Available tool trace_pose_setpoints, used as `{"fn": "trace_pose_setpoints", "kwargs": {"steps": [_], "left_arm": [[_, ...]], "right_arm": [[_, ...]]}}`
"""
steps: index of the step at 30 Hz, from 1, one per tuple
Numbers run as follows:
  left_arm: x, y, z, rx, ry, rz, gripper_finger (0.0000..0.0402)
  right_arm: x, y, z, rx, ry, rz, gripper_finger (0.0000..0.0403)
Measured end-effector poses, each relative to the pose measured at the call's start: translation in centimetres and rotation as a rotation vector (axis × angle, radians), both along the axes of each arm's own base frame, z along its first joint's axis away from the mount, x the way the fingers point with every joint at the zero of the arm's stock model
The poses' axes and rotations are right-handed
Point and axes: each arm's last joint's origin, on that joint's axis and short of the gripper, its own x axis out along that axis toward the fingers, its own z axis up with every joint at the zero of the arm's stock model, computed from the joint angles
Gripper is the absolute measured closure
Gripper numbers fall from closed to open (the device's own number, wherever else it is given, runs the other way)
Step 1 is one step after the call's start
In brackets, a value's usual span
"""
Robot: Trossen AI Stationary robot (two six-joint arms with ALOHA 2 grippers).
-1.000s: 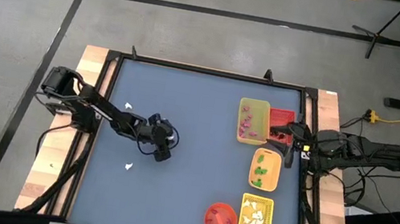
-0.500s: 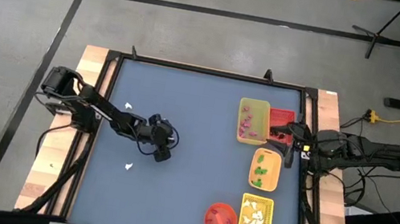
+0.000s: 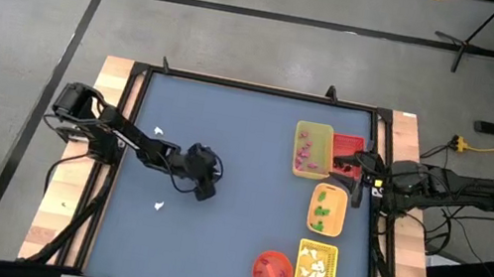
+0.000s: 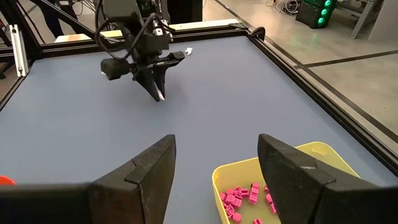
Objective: Sort Halloween decoration
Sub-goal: Put the white ghost toy into the yellow box
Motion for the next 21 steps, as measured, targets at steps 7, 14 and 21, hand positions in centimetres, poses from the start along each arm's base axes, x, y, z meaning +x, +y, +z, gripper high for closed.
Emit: {"fn": "trace_pose_setpoints", "kwargs": {"steps": [7, 14, 21], "left_arm": [[1.0, -0.1, 1.2, -0.081, -0.179, 0.034, 0.0365], [3.0, -1.1, 4.0, -0.103, -0.373, 0.019, 0.0365], [8.8, -4.1, 8.2, 0.007, -0.510, -0.048, 0.0365]], "right_arm": [[0.0, 0.0, 0.0, 0.000, 0.000, 0.000, 0.0178], [0.0, 0.0, 0.0, 0.000, 0.000, 0.000, 0.0178], [0.0, 0.0, 0.0, 0.000, 0.001, 0.000, 0.0178]]}}
